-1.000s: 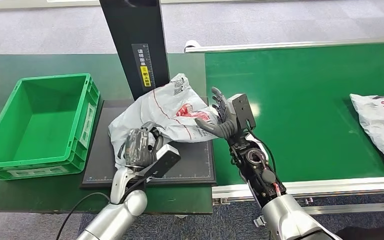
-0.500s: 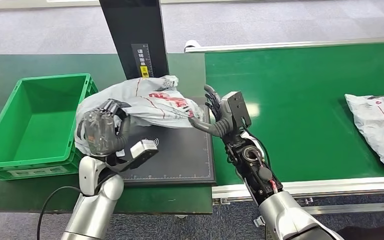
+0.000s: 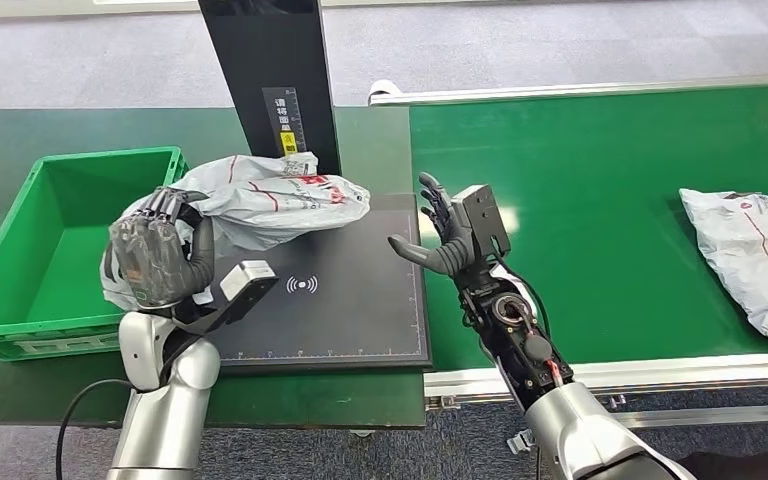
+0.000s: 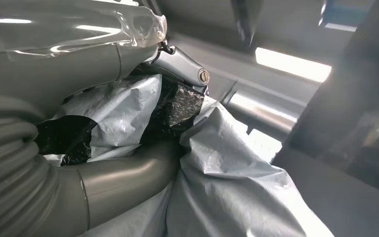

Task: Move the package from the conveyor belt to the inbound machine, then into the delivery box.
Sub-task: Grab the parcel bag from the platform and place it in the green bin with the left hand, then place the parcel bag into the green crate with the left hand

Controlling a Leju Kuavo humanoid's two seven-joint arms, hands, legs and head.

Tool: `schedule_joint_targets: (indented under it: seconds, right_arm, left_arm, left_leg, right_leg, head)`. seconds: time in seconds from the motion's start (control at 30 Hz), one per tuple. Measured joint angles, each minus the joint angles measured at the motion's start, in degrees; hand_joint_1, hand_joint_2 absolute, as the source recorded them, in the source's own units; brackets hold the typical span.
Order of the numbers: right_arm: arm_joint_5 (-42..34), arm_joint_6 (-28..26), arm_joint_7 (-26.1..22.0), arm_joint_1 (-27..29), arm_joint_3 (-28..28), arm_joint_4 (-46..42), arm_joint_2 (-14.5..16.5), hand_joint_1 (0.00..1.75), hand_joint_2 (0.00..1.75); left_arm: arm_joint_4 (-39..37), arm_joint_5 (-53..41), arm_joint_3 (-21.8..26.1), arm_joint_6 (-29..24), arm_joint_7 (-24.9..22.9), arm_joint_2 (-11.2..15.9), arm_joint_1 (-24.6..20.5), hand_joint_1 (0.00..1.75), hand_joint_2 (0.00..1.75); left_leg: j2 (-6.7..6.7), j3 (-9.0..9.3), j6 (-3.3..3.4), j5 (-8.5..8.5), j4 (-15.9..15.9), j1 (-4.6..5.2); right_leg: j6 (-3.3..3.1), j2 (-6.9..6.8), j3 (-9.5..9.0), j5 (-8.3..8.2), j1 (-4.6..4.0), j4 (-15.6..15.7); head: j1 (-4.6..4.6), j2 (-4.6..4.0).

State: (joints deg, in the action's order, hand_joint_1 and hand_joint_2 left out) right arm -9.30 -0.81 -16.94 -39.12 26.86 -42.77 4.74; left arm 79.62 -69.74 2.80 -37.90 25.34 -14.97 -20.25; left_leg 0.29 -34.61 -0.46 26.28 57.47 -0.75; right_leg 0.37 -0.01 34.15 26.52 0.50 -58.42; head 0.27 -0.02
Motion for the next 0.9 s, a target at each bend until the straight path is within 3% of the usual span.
schedule_joint_targets:
  seconds: [0.13,0.3,0.37,0.6,0.77,0.83,0.9]
  right_arm:
    - [-0.5,0.3,-0.2,0.1,0.3,0.0,-0.4,0.00,1.75]
    - [-0.8,0.7,-0.2,0.3,0.7,-0.1,-0.8,0.00,1.75]
    - [-0.8,0.7,-0.2,0.7,0.9,-0.3,-0.9,0.00,1.75]
    - [0.1,0.1,-0.2,2.4,1.3,-2.0,-1.0,0.00,1.75]
    - [1.5,-0.3,0.0,3.8,1.3,-3.9,-1.5,0.00,1.75]
    - [2.1,-0.3,0.2,4.3,1.3,-4.7,-1.7,0.00,1.75]
    - [2.7,-0.3,0.5,4.8,1.3,-5.5,-1.9,0.00,1.75]
  left_arm:
    - [1.1,-0.7,5.7,0.0,3.7,-0.1,-1.5,1.75,1.75]
    - [1.4,0.4,16.3,0.0,12.9,-0.1,-6.1,1.75,1.75]
    - [1.6,1.8,19.9,0.0,14.0,0.0,-7.8,1.75,1.75]
    - [4.1,8.0,26.0,0.0,14.4,1.8,-12.4,1.75,1.75]
    - [-1.8,2.1,33.4,0.0,14.2,2.8,-17.4,1.75,1.75]
    - [-5.4,-2.3,36.6,0.0,11.8,3.3,-19.1,1.75,1.75]
    - [-9.9,-7.5,38.4,0.0,4.8,4.1,-20.1,1.75,1.75]
  left_leg:
    - [-0.01,0.01,0.00,-0.01,0.0,-0.02]
    - [0.01,0.02,-0.01,-0.02,0.0,-0.03]
    - [0.00,0.02,-0.01,-0.02,0.0,-0.03]
    - [-0.02,0.00,-0.01,-0.01,0.0,-0.03]
    - [0.01,0.04,-0.01,-0.02,0.0,-0.03]
    - [0.01,0.07,-0.01,-0.03,0.0,-0.03]
    - [0.00,0.08,-0.01,-0.03,0.0,-0.03]
  right_leg:
    - [0.00,0.00,0.00,0.00,-0.02,0.0]
    - [-0.01,0.00,-0.01,-0.01,-0.03,0.0]
    - [-0.01,0.00,-0.01,-0.01,-0.03,0.0]
    - [-0.01,-0.01,0.00,0.00,-0.03,0.0]
    - [-0.02,0.00,-0.02,-0.01,-0.03,0.0]
    - [-0.02,0.00,-0.03,-0.01,-0.03,0.0]
    - [-0.02,0.00,-0.03,-0.01,-0.03,0.0]
  head:
    - [0.00,0.00]
    - [0.01,0.01]
    - [0.00,0.01]
    - [0.00,-0.01]
    - [0.01,0.00]
    - [0.01,0.00]
    - [0.01,0.00]
